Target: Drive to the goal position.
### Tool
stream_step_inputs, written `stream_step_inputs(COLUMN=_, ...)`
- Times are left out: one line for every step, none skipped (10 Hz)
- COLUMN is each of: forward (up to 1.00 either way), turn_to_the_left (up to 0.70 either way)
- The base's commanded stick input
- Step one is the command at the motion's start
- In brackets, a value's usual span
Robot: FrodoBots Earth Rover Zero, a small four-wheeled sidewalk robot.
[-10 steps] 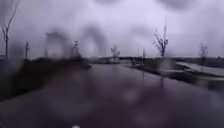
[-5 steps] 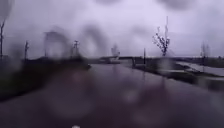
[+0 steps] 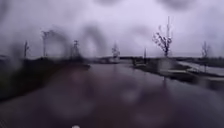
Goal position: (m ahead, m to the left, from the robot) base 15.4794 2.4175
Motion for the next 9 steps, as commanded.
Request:
stream_step_inputs(forward=0.7, turn_to_the_left=0.0)
stream_step_inputs(forward=0.7, turn_to_the_left=0.0)
stream_step_inputs(forward=0.7, turn_to_the_left=0.0)
stream_step_inputs(forward=0.7, turn_to_the_left=0.0)
stream_step_inputs(forward=0.7, turn_to_the_left=0.0)
stream_step_inputs(forward=0.7, turn_to_the_left=0.0)
stream_step_inputs(forward=0.7, turn_to_the_left=0.0)
stream_step_inputs(forward=0.7, turn_to_the_left=0.0)
stream_step_inputs(forward=0.7, turn_to_the_left=0.0)
